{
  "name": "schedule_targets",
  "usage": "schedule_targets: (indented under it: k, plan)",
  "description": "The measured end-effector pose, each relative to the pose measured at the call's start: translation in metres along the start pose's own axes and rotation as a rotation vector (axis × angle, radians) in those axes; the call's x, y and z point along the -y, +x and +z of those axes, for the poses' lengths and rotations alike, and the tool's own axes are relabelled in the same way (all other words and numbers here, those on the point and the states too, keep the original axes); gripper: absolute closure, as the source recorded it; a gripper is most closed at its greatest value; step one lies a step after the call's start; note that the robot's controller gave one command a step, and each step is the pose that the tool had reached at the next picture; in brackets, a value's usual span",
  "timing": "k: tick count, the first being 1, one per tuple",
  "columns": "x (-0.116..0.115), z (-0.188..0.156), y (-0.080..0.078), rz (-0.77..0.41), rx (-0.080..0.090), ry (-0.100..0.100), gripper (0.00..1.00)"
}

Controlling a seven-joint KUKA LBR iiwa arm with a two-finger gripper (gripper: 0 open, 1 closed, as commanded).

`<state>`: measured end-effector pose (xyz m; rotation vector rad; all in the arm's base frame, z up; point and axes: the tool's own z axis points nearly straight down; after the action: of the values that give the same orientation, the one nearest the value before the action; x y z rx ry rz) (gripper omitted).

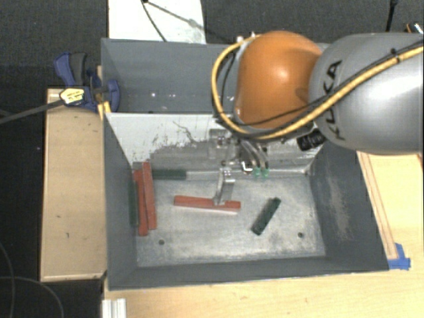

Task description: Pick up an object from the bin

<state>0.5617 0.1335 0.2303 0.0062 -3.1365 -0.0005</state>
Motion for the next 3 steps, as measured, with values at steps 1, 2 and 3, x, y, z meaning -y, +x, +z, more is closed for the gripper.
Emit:
schedule_targets:
  k: [1, 2, 3]
  plan:
    - [0.0096, 0.1615, 0.0274, 0.009, -0.001, 0.001, 0.0]
    - [0.0088, 0.1559, 0.0241, 0.01, 0.009, -0.002, 1.0]
    - [0.0091, 0.1567, 0.0249, 0.013, 0.007, -0.001, 0.0]
